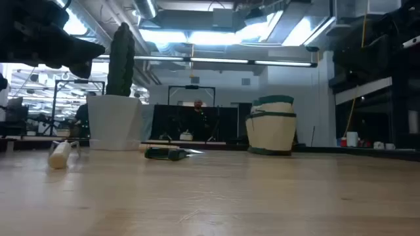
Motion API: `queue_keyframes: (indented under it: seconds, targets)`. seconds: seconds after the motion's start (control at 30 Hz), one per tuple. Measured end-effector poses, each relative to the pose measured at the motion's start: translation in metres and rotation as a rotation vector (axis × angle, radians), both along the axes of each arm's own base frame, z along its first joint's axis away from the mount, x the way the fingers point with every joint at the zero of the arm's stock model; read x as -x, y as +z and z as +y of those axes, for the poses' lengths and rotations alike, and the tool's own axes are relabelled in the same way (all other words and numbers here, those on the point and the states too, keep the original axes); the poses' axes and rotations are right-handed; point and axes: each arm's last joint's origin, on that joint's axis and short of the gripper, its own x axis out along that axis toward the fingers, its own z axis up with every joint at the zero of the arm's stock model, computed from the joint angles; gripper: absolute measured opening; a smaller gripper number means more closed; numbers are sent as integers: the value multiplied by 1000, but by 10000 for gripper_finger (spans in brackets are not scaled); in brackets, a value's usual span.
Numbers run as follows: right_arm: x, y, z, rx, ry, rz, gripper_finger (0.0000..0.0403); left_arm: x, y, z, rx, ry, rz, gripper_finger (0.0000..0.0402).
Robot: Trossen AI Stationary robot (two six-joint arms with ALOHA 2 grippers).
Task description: Pick & Place Garden tools in Gardening bag
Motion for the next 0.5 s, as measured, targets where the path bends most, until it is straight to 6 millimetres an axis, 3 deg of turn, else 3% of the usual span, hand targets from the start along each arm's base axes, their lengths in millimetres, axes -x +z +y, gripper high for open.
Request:
queue_keyframes:
  seconds: [0.5]
  targets:
    - [0,0,0,0,0,0,8,0,0,0,0,0,0,11]
